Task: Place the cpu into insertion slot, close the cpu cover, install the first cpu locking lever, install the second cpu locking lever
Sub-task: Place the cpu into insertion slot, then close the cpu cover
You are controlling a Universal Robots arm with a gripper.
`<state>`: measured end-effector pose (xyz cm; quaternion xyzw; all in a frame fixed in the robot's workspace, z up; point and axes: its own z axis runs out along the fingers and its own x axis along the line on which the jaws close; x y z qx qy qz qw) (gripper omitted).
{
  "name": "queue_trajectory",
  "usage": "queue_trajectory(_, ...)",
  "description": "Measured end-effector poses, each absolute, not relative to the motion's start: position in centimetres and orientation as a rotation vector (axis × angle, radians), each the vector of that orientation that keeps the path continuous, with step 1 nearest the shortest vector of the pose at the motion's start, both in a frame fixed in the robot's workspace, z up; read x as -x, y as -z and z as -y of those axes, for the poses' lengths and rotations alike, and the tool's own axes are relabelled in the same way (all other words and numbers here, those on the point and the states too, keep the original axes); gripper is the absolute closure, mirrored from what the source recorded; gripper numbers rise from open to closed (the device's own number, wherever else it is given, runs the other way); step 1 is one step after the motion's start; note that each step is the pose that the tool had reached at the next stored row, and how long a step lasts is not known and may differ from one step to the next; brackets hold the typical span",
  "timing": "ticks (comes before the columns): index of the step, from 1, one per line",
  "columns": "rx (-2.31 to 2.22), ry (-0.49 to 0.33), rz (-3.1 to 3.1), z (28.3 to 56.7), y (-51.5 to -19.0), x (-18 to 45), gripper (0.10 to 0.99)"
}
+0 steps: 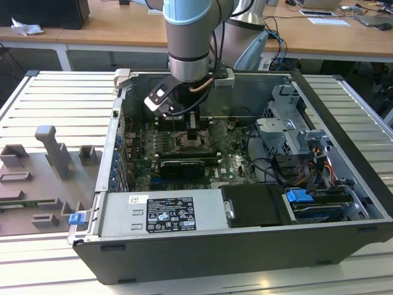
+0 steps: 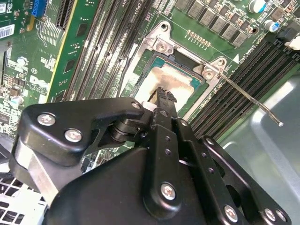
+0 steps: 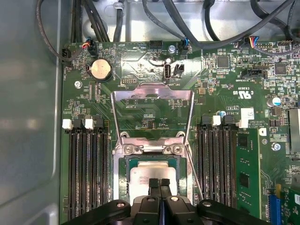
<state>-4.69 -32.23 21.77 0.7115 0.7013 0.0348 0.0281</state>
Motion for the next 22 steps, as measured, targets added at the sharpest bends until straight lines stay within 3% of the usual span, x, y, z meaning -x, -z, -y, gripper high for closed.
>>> queue_trajectory(22,-2.197,-0.106,-2.165,32.23,-22.44,4.54,0.980)
